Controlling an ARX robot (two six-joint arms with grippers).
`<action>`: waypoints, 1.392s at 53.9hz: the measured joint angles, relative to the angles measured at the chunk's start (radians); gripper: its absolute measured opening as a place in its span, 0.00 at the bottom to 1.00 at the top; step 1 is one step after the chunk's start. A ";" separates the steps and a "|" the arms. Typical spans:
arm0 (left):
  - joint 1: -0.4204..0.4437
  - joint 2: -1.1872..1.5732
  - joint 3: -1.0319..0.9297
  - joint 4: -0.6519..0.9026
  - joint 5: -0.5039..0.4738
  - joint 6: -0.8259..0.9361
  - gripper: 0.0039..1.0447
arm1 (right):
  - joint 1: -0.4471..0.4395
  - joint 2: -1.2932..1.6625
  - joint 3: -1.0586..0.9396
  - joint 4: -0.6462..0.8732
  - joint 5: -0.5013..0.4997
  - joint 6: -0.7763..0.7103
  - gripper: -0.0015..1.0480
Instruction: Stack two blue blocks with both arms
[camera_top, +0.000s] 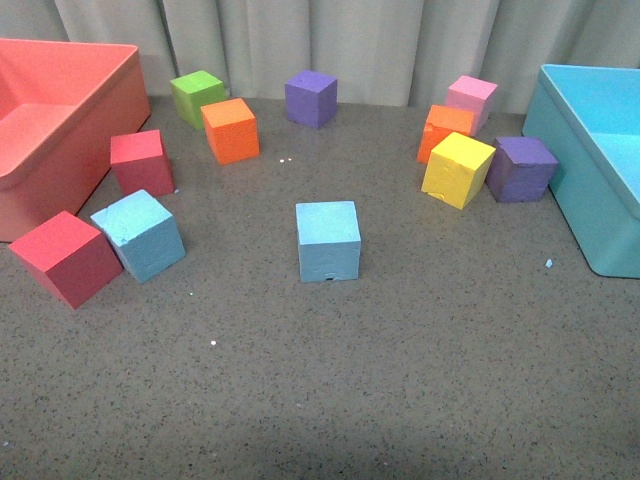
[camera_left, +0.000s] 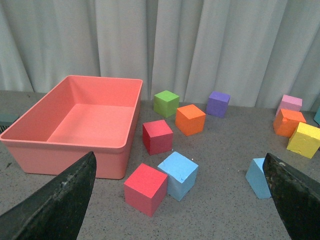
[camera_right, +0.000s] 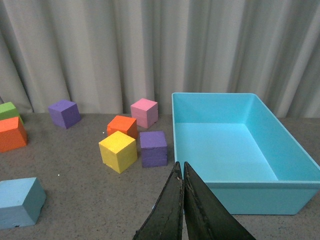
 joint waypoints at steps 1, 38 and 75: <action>0.000 0.000 0.000 0.000 0.000 0.000 0.94 | 0.000 -0.007 -0.001 -0.005 -0.001 0.000 0.01; 0.000 0.000 0.000 0.000 0.000 0.000 0.94 | -0.001 -0.456 -0.017 -0.418 -0.003 0.000 0.01; 0.000 0.000 0.000 0.000 0.000 0.000 0.94 | -0.001 -0.782 -0.016 -0.750 -0.006 0.000 0.01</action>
